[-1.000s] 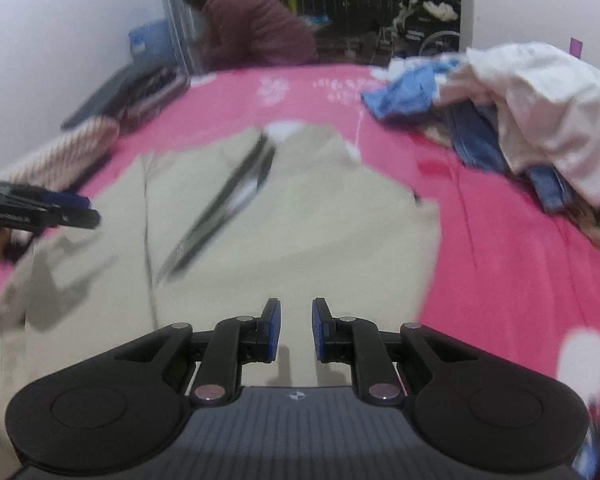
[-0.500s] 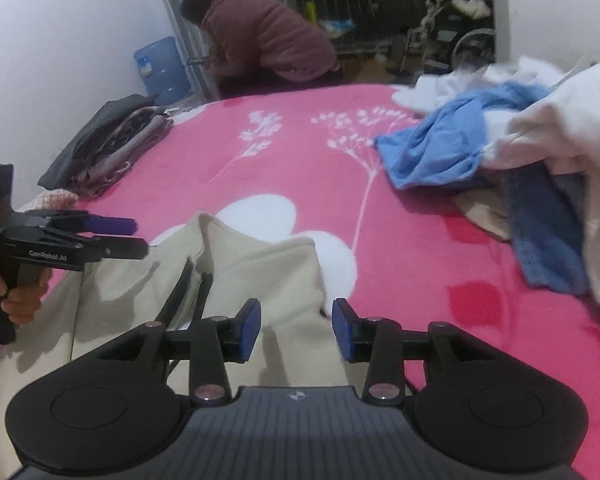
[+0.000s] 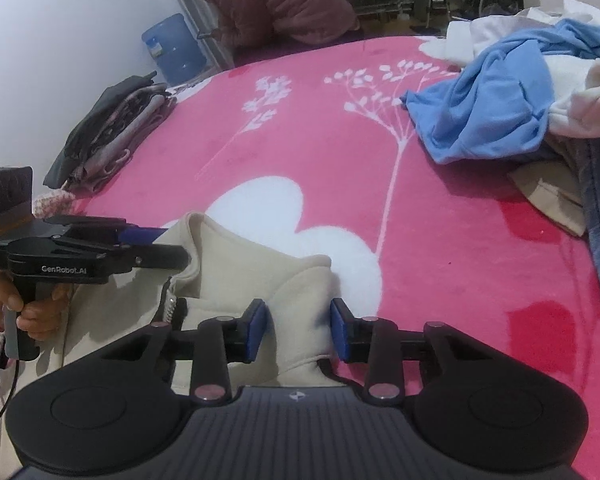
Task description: Fold clothes
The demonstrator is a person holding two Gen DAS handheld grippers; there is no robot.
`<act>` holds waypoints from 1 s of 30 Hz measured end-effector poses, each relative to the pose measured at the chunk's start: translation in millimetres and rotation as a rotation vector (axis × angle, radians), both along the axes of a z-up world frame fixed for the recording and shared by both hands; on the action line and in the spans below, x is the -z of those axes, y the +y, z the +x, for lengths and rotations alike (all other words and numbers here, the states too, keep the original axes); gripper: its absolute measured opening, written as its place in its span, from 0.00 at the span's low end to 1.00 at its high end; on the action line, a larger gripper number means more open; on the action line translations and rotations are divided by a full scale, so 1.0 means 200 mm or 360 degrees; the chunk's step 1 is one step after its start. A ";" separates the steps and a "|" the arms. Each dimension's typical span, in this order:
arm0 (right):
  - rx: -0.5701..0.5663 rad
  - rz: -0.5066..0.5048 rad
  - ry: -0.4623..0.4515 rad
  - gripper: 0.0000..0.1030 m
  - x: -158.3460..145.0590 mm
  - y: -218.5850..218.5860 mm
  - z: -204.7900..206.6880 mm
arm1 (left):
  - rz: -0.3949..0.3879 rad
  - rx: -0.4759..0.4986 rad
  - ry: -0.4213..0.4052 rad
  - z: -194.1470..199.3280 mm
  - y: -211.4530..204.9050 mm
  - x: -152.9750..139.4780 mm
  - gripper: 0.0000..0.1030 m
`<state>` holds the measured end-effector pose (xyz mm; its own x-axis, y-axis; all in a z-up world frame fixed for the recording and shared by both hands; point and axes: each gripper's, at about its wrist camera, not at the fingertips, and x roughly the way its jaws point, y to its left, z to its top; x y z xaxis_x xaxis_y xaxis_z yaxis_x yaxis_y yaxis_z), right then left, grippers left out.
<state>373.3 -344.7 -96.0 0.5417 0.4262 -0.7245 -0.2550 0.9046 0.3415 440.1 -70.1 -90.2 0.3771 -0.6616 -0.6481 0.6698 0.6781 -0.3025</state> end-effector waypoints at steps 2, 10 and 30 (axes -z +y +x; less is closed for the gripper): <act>-0.0001 -0.0011 -0.0022 0.28 -0.01 0.01 -0.01 | -0.0005 -0.0016 -0.0017 -0.01 0.00 -0.01 0.21; -0.0003 -0.0020 -0.0132 0.16 -0.13 0.04 -0.10 | -0.0053 -0.0052 -0.0083 -0.09 0.03 -0.12 0.10; -0.0116 0.0048 -0.0401 0.13 -0.62 0.24 -0.64 | -0.0229 0.0096 -0.0295 -0.66 0.33 -0.58 0.05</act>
<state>244.3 -295.7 27.2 0.6703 0.4902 -0.5571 -0.3998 0.8710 0.2855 308.3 -4.4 26.1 0.4376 -0.7671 -0.4691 0.7609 0.5939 -0.2614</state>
